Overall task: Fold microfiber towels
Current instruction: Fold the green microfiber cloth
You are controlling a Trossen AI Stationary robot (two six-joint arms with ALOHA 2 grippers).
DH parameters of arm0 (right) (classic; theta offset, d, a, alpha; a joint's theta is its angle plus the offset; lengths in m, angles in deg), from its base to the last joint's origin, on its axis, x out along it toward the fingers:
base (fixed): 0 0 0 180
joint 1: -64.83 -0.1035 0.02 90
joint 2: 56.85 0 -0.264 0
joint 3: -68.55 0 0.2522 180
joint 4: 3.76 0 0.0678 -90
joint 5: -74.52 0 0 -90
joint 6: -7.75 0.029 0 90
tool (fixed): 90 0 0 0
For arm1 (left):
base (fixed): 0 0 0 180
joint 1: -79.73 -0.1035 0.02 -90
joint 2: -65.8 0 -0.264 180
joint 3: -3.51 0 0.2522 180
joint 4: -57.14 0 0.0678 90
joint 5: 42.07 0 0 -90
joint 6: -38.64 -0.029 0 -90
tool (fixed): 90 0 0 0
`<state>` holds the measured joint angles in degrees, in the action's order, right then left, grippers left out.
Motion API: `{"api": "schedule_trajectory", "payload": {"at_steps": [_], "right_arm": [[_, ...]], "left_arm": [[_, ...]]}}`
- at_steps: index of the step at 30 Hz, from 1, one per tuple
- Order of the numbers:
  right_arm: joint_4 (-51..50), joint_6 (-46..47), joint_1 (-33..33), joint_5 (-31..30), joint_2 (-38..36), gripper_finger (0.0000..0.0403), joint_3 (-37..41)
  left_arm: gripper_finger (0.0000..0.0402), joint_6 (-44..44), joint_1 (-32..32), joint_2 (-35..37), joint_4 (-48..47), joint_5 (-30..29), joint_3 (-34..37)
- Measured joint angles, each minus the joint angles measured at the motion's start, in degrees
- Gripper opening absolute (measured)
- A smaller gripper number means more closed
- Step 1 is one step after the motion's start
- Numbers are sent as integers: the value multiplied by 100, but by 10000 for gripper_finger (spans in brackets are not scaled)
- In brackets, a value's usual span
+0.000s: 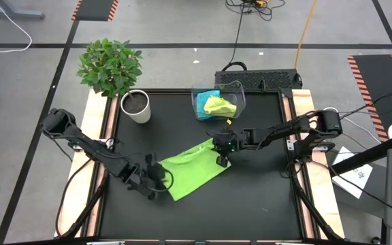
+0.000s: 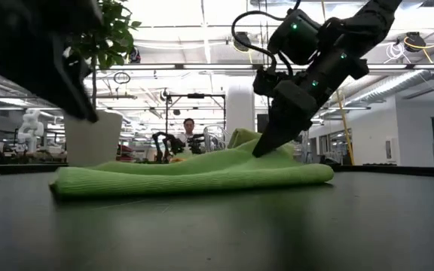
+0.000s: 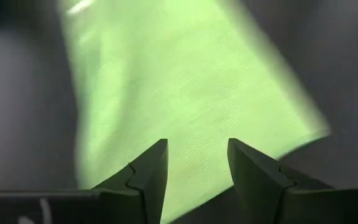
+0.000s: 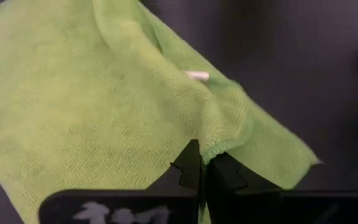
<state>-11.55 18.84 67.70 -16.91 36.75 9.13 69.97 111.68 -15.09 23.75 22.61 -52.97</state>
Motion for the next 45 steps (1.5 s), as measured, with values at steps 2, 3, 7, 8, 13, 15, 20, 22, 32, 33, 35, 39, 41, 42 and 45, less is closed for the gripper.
{"api": "schedule_trajectory", "payload": {"at_steps": [2,3,7,8,13,15,20,22,32,33,35,39,41,42,45], "right_arm": [[-21,34,13,-52,-64,0,98],[-31,67,26,-55,-75,0,152],[-26,298,55,-67,-98,0,397],[-21,314,56,-88,-98,0,453],[33,635,114,102,-111,0,752],[96,686,131,277,-120,0,852],[625,602,42,554,-104,11,1007],[832,490,-1,875,-138,20,1026],[1559,-8,-200,1215,-988,81,1015],[1530,-31,-227,1196,-1070,86,1015],[1425,-111,-283,1037,-1211,92,1015],[1044,-49,-343,447,-1404,94,1012],[852,68,-336,419,-1416,93,1012],[801,134,-335,414,-1418,92,1012],[608,390,-432,433,-1420,91,1014]], "left_arm": [[170,-268,12,-49,715,193,83],[170,-381,6,-62,977,292,151],[170,-535,-115,-237,1654,473,408],[170,-522,-163,-256,1669,475,478],[170,-359,-421,-339,1945,617,750],[170,-365,-514,-342,2134,715,833],[170,-442,-725,-339,2485,908,985],[170,-449,-788,-353,2617,1001,994],[170,-576,-816,-817,3139,1513,1002],[170,-578,-819,-879,3215,1536,1001],[170,-610,-832,-1012,3355,1654,1001],[170,-619,-920,-1183,3549,1764,1001],[170,-637,-980,-1189,3520,1760,1001],[170,-661,-1009,-1185,3536,1751,1001],[170,-699,-1093,-1184,3529,1742,1001]]}}
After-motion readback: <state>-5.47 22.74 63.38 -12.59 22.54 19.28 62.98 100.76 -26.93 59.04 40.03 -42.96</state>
